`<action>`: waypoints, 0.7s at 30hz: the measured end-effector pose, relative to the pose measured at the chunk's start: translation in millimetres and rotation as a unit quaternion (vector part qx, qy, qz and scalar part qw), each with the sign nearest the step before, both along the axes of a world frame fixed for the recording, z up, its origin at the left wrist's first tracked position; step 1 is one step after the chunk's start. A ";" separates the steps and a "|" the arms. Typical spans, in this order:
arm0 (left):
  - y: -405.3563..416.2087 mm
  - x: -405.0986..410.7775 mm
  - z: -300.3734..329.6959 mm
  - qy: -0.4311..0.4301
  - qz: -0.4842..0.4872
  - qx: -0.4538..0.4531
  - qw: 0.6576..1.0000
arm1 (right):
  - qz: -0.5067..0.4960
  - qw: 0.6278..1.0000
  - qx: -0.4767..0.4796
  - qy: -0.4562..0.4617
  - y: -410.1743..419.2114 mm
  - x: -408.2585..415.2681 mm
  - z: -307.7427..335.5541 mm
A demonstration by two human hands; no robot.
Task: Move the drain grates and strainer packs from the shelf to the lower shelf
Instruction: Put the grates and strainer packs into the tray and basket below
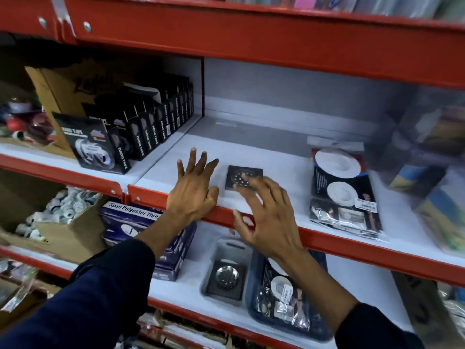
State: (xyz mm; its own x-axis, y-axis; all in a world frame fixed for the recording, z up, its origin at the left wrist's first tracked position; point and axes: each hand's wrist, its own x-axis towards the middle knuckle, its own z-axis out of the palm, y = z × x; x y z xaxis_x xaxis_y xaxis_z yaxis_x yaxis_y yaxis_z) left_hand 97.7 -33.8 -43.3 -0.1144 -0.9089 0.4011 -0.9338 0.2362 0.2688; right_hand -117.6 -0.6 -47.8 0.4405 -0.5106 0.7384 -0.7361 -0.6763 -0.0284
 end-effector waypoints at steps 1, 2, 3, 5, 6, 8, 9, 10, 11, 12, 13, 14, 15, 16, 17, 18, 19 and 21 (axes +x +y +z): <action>0.7 -0.2 -0.9 -0.001 0.001 -0.001 1.000 | -0.037 0.998 0.049 0.012 -8.5 1.3 9.7; 0.2 -0.5 0.3 -0.003 0.004 -0.003 1.000 | -0.066 0.992 0.101 0.029 -18.9 2.5 18.5; 0.3 -0.7 -0.1 -0.006 0.007 -0.001 1.000 | -0.082 0.983 0.154 0.052 -30.1 2.9 24.0; -0.1 -1.2 -0.3 -0.009 0.013 0.005 1.000 | -0.081 0.960 0.248 0.100 -55.3 3.2 30.9; -0.5 -1.2 -0.4 -0.013 0.017 0.010 1.000 | -0.073 0.947 0.284 0.129 -68.1 2.9 33.0; -2.0 -0.8 -0.1 -0.017 0.021 0.015 1.000 | -0.058 0.921 0.336 0.187 -91.3 3.0 35.7; -2.1 -1.0 -0.6 -0.017 0.022 0.015 0.999 | -0.053 0.910 0.354 0.211 -100.4 3.1 35.6; -2.9 -0.7 -0.3 -0.017 0.023 0.015 0.999 | -0.048 0.901 0.364 0.230 -108.3 4.2 36.3; -2.7 -1.4 -1.2 -0.017 0.022 0.016 0.999 | -0.045 0.897 0.366 0.243 -113.5 4.1 35.8; -3.4 -0.7 -1.1 -0.016 0.024 0.014 0.999 | -0.044 0.899 0.360 0.247 -117.8 5.3 36.2; -3.6 -0.3 -1.3 -0.017 0.025 0.013 0.999 | -0.041 0.903 0.349 0.246 -120.3 5.6 36.4; -3.9 -0.2 -1.4 -0.018 0.026 0.010 0.999 | -0.037 0.909 0.338 0.243 -121.2 5.3 36.9; -4.4 0.0 -1.3 -0.019 0.027 0.008 0.999 | -0.034 0.913 0.329 0.239 -120.9 4.7 37.4; -4.6 0.1 -1.2 -0.020 0.028 0.007 0.999 | -0.032 0.916 0.322 0.237 -118.9 3.2 37.9; -4.6 0.2 -1.0 -0.020 0.028 0.007 0.999 | -0.034 0.919 0.315 0.235 -115.6 1.3 38.8; -4.4 0.1 -0.8 -0.020 0.028 0.007 0.999 | -0.037 0.924 0.304 0.230 -111.0 -0.9 40.1; -4.4 0.1 -0.3 -0.021 0.028 0.006 0.999 | -0.040 0.931 0.288 0.221 -105.5 -3.0 42.2; -3.5 -0.6 1.1 -0.017 0.027 0.007 0.999 | -0.044 0.951 0.241 0.191 -89.8 -7.5 47.6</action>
State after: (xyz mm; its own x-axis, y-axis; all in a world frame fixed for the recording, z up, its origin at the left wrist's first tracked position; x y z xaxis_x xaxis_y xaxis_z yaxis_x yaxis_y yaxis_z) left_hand 97.1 -37.3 -42.3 -0.0787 -0.9192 0.3859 -0.9535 0.1824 0.2400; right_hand -125.1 -90.4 -0.1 0.5698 -0.7958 0.2047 -0.8077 -0.5883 -0.0385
